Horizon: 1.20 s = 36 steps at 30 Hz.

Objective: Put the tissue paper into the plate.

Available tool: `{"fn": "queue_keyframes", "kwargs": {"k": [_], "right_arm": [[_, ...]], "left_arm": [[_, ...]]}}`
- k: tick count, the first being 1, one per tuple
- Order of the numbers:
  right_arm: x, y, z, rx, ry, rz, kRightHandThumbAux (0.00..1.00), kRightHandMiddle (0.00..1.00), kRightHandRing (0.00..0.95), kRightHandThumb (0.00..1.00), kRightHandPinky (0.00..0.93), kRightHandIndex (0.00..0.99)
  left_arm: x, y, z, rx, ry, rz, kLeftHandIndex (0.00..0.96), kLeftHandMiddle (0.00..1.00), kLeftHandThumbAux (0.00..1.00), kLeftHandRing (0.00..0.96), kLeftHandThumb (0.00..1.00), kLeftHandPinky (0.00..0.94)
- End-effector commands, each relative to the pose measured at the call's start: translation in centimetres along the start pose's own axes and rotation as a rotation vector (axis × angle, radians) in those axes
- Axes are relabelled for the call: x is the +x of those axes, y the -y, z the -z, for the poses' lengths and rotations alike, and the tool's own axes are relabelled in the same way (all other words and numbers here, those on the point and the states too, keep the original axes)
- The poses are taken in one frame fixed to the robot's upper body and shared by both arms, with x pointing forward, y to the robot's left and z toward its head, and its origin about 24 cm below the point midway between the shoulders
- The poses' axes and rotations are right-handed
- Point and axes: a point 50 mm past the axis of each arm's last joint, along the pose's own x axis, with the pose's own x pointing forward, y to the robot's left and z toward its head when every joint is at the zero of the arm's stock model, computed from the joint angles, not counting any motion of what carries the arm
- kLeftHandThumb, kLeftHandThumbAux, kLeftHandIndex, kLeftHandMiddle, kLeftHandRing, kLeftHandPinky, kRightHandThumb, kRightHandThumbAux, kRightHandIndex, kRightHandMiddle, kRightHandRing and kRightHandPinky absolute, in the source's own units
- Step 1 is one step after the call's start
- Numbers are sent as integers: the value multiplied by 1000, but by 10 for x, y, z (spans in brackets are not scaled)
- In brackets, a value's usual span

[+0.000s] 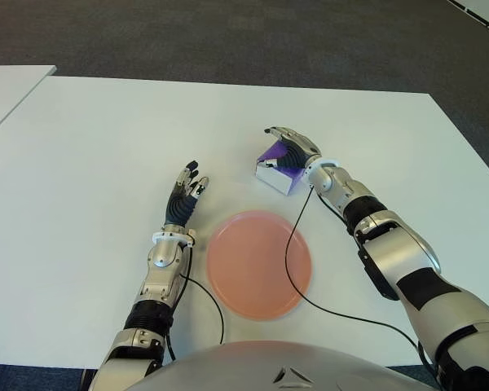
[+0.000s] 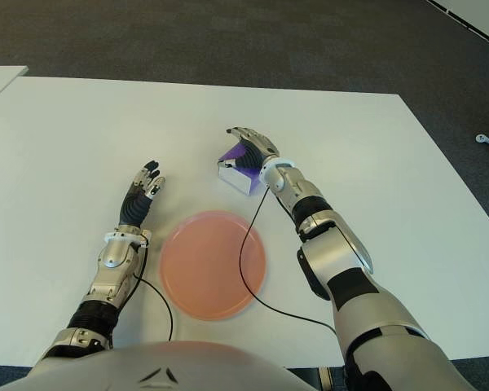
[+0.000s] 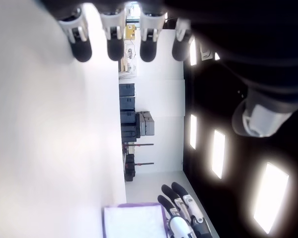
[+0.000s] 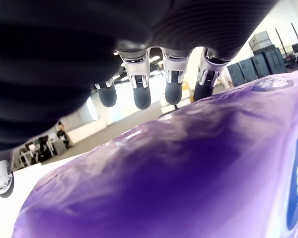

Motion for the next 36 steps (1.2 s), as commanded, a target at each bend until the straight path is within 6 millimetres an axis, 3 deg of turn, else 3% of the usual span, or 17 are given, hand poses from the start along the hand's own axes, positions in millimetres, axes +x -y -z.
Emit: {"fn": "queue_keyframes", "kwargs": {"k": [1,36], "right_arm": [[-3,0,7,25,-38,6,424,0,0,198,0,0],[-31,-1,19,4,80,-7,426,0,0,184,0,0]], "left_arm": [[-20,-6,29,3,-162,-10,0,0,427,0,0,0],[-20,-8,30,2,-167,-9,0,0,427,0,0,0]]}}
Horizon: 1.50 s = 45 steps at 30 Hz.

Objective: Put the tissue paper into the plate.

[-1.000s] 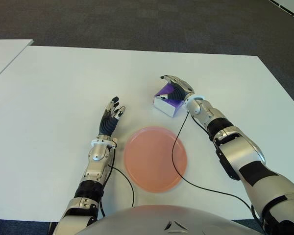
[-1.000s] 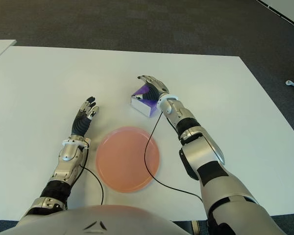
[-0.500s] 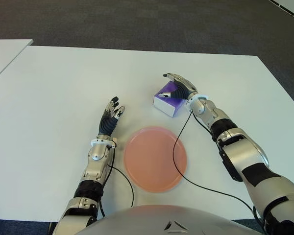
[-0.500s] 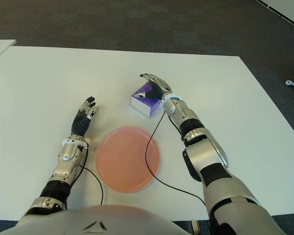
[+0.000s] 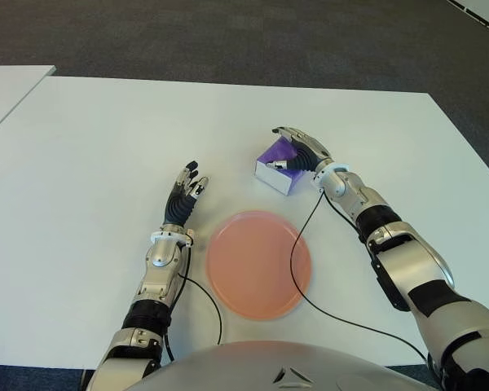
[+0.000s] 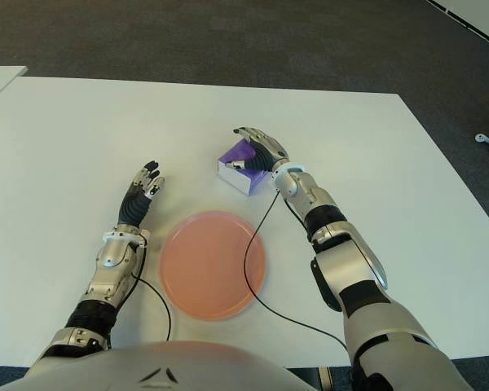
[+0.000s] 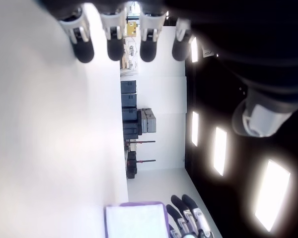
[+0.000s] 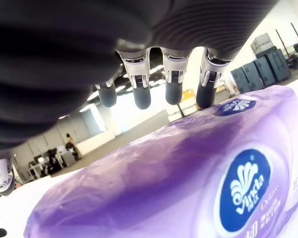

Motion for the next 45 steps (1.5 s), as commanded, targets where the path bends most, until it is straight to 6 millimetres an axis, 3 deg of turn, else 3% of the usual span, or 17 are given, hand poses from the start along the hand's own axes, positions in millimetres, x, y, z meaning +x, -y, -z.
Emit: {"fn": "queue_keyframes", "kwargs": {"k": [1,30,45], "right_arm": [[-11,-4,6,-21,14,-37,426,0,0,184,0,0],[-25,22,20,-124,66,-155,396,0,0,182,0,0],[-27,9,17,-142,102,-213,390,0,0,188,0,0]], "left_arm": [[-21,-5,30,1,-160,-19,0,0,427,0,0,0],[-19,-4,31,-23,-160,-21,0,0,431,0,0,0],[-19,-4,31,-23,-159,-28,0,0,429,0,0,0]]}}
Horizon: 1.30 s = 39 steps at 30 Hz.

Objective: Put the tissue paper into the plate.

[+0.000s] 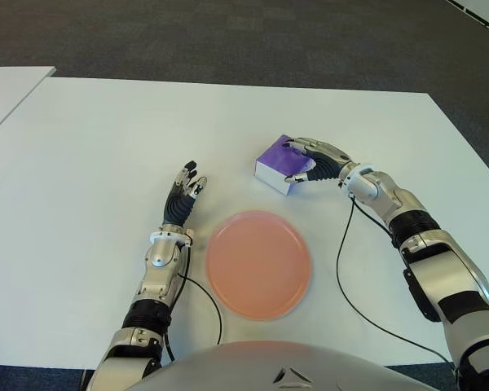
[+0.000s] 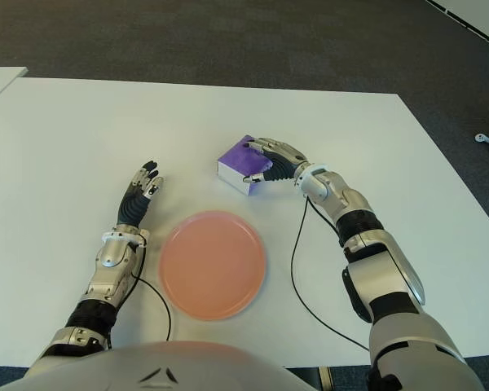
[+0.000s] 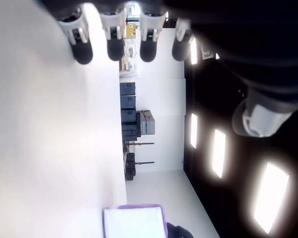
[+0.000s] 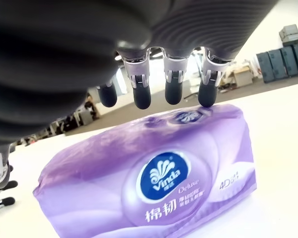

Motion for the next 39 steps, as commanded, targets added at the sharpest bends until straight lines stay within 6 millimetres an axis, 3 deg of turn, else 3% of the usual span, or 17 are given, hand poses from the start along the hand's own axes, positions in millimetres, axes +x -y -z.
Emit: {"fn": "queue_keyframes", "kwargs": {"k": [1,39], "right_arm": [[2,-9,-2,-11,11,-45,391,0,0,188,0,0],[8,-22,-1,-13,-23,-67,389,0,0,162,0,0]], "left_arm": [[-19,-3,30,-11,-162,-20,0,0,430,0,0,0],[-20,-3,28,-8,-150,-29,0,0,440,0,0,0]]}}
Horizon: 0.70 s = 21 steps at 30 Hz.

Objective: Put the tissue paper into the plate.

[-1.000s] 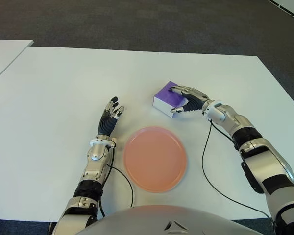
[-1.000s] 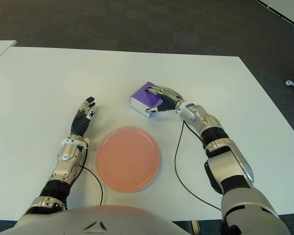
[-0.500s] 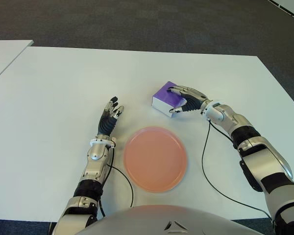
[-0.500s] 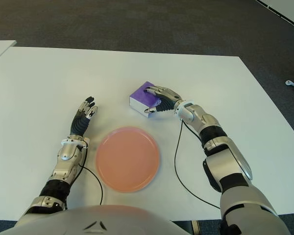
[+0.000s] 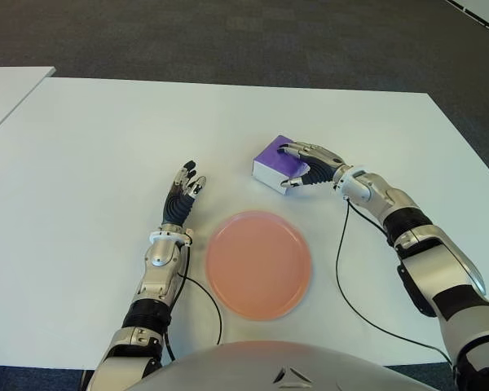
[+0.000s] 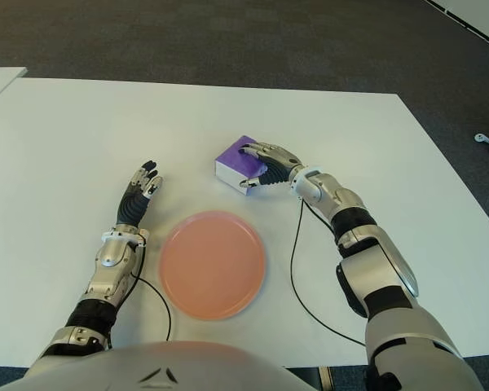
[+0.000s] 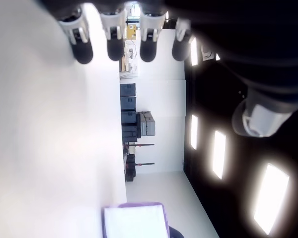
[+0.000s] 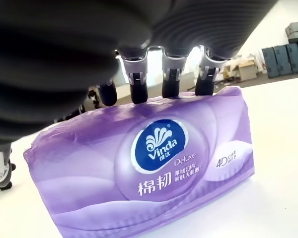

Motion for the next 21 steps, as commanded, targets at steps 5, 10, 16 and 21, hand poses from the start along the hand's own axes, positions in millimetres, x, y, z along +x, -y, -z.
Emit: {"fn": "queue_keyframes", "kwargs": {"k": [5,10,16,21], "right_arm": [[1,-15,-1,29,-20,-44,411,0,0,174,0,0],[2,-22,-5,11,-2,-62,426,0,0,185,0,0],[1,-28,-7,-29,18,-77,432,0,0,190,0,0],[-2,-34,-8,-57,34,-88,428,0,0,175,0,0]], "left_arm": [[-21,-2,28,-10,-150,-29,0,0,446,0,0,0],[-21,-1,28,-10,-152,-29,0,0,442,0,0,0],[-21,-1,29,-12,-157,-34,0,0,442,0,0,0],[-22,-1,29,-13,-162,-39,0,0,441,0,0,0]]}}
